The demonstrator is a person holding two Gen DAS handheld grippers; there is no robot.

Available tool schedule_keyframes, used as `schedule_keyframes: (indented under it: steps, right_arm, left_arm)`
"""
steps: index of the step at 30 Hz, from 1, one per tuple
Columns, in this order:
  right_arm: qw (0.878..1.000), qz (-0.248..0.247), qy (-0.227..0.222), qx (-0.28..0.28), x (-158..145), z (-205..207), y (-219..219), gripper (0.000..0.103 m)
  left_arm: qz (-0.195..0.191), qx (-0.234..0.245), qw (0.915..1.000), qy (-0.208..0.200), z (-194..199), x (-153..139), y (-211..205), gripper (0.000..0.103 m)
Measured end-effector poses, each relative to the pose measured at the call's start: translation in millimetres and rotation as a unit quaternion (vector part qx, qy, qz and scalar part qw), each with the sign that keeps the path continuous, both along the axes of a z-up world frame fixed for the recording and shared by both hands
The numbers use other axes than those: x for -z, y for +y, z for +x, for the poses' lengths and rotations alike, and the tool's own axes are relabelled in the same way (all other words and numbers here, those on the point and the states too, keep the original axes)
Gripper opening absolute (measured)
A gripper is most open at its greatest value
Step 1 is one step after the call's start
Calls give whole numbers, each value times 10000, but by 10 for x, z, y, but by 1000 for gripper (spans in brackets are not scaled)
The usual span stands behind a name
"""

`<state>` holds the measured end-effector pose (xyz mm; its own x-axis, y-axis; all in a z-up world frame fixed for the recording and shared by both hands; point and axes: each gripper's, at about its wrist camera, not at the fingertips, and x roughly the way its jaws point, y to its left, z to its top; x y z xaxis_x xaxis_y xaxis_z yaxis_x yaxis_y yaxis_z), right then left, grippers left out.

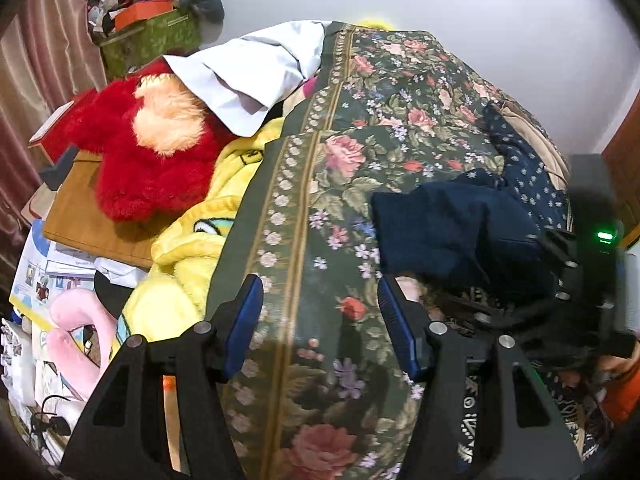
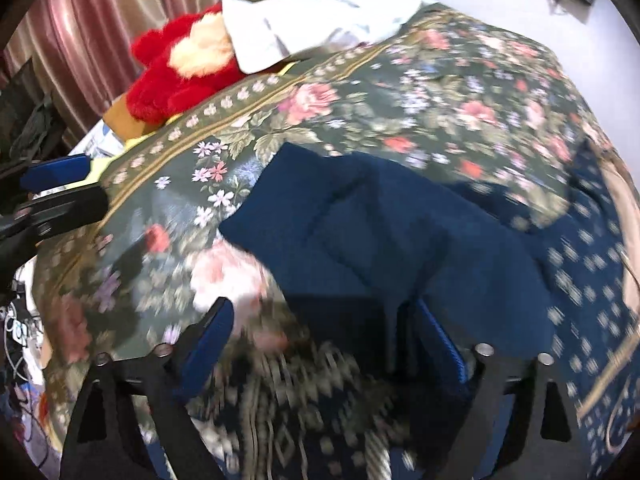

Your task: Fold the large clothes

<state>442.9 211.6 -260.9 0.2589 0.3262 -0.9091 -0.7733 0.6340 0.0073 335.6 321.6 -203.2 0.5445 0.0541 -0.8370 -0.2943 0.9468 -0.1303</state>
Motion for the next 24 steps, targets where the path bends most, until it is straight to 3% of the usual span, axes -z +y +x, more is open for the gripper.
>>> schedule_keyframes:
  steps: [4, 8, 9, 15, 24]
  right_arm:
    - [9999, -64, 11, 147, 240, 143, 180, 65]
    - [9992, 222, -42, 315, 220, 180, 187, 20]
    - [9990, 248, -80, 360, 200, 184, 165, 13]
    - [9934, 729, -404, 790, -236, 196, -266, 10]
    - [9746, 1359, -901, 1538, -1148, 146, -1560, 10]
  left_arm:
    - [-77, 11, 10000, -22, 16, 75, 48, 59]
    - [35, 78, 10000, 20, 34, 136, 3, 59]
    - [69, 110, 9999, 44, 45, 154, -22, 59]
    - [13, 202, 9996, 189, 53, 209, -163, 59]
    - [307, 769, 9957, 419, 135, 247, -784, 59]
